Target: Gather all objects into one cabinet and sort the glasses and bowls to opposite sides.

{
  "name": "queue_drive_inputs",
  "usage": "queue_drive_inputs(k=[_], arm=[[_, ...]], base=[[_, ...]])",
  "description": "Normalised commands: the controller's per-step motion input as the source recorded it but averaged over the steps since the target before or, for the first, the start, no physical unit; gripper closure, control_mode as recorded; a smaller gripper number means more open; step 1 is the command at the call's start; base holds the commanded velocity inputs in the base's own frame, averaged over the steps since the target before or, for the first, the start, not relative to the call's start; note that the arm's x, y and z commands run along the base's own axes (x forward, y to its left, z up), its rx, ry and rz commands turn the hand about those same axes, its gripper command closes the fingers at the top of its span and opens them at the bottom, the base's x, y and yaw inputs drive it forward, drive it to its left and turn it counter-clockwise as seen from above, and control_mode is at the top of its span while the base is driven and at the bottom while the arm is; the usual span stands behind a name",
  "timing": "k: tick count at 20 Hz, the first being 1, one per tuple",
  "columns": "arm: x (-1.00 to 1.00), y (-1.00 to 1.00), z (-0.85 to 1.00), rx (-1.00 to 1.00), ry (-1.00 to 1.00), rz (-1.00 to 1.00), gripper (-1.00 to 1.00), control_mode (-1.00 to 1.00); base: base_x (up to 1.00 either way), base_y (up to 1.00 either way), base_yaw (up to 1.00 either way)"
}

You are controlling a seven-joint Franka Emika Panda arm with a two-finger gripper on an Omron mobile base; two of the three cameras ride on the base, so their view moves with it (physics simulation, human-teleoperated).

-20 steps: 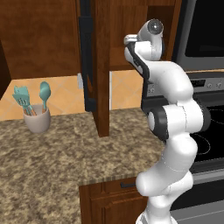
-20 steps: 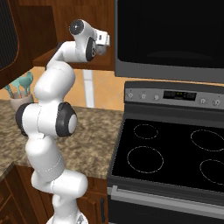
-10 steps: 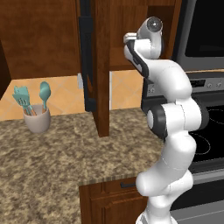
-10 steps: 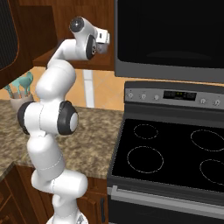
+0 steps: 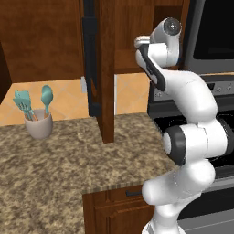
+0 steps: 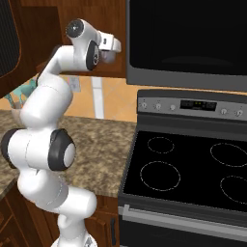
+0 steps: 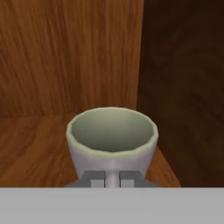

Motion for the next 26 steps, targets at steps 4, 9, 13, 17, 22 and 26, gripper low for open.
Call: queue_drive_inputs(k=[4, 9, 13, 17, 22, 26], arm=[[-1.0, -0.41, 0.0, 0.0, -0.1, 0.08, 1.0, -1.0], [-1.0, -0.4, 0.0, 0.0, -0.12, 0.11, 1.0, -1.0], [-1.0, -0.24, 0.03, 0.0, -0.11, 0.13, 1.0, -1.0], [-0.97, -0.02, 0.11, 0.0, -0.07, 0.17, 1.0, -1.0], [-0.92, 0.0, 0.13, -0.04, -0.05, 0.18, 1.0, -1.0], [-1.0, -0.11, 0.08, -0.18, -0.03, 0.17, 1.0, -1.0]], base=[[0.0, 0.0, 0.0], [0.0, 0.0, 0.0], [0.0, 0.0, 0.0], [0.0, 0.0, 0.0], [0.0, 0.0, 0.0], [0.0, 0.0, 0.0]])
